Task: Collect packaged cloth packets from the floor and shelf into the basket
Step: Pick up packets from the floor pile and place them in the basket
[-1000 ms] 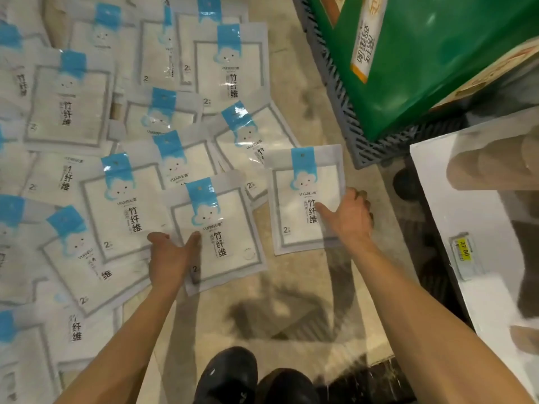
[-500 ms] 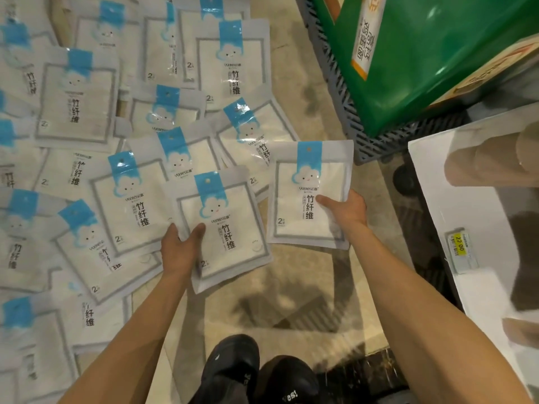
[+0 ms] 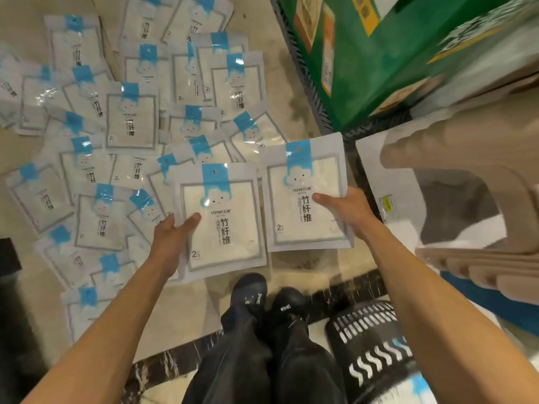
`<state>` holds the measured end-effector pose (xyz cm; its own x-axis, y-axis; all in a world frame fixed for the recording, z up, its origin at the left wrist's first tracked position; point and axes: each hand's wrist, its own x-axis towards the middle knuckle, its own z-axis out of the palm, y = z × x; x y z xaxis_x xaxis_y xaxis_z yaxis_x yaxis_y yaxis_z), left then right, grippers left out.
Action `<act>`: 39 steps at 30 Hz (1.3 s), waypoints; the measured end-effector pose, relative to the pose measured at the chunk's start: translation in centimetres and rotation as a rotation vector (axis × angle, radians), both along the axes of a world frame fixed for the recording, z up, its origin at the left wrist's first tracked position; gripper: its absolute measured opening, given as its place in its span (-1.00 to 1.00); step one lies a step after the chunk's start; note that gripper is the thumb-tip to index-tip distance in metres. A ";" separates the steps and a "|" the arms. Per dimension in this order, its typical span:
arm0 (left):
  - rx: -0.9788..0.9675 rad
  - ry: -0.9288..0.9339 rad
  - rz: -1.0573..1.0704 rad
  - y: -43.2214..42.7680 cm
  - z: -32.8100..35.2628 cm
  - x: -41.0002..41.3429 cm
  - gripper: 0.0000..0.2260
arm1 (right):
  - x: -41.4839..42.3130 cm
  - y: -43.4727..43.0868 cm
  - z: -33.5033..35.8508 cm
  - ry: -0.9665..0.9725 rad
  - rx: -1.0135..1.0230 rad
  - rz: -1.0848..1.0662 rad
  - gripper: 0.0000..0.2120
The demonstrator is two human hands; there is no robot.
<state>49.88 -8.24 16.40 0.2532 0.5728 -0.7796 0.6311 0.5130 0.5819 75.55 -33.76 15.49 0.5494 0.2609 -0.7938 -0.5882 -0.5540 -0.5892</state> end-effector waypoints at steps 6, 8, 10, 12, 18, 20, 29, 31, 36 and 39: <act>-0.006 0.029 -0.070 -1.0 9.2 -1.6 -0.84 | -1.7 -3.2 10.0 0.063 0.004 0.040 -0.68; -0.014 0.025 -0.080 -2.0 11.9 -1.8 -0.83 | -2.7 -4.3 12.8 0.076 -0.010 0.041 -0.67; -0.021 0.036 -0.101 -3.2 14.2 -1.9 -0.88 | -4.1 -5.6 15.4 0.109 -0.013 -0.021 -0.70; -0.036 0.027 -0.121 -4.5 16.3 -1.6 -0.89 | -5.7 -7.1 17.6 0.151 0.022 -0.129 -0.72; -0.042 0.001 -0.320 -6.9 19.8 -0.3 -0.86 | -10.0 -13.4 21.9 0.140 0.152 -0.378 -0.63; -0.070 -0.008 -0.416 -8.1 20.4 0.1 -0.87 | -12.0 -15.9 23.2 0.113 0.184 -0.425 -0.63; -0.142 -0.072 -0.756 -18.5 23.8 -0.1 -0.77 | -24.1 -27.1 25.8 0.127 0.162 -0.695 -0.64; -0.147 -0.034 -0.816 -21.3 24.2 -0.7 -0.83 | -27.1 -29.9 25.8 0.136 0.145 -0.743 -0.63; -0.134 -0.009 -0.911 -29.0 24.0 -4.3 -0.89 | -35.7 -36.9 25.3 0.165 0.159 -0.884 -0.69; -0.125 0.008 -0.977 -33.5 24.2 -6.2 -0.91 | -40.2 -40.7 24.8 0.212 0.165 -0.950 -0.71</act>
<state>43.65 -41.70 40.62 0.5662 0.0278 -0.8238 0.8137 -0.1786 0.5532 35.33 -74.43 40.27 0.4384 -0.0991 -0.8933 -0.8483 0.2828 -0.4477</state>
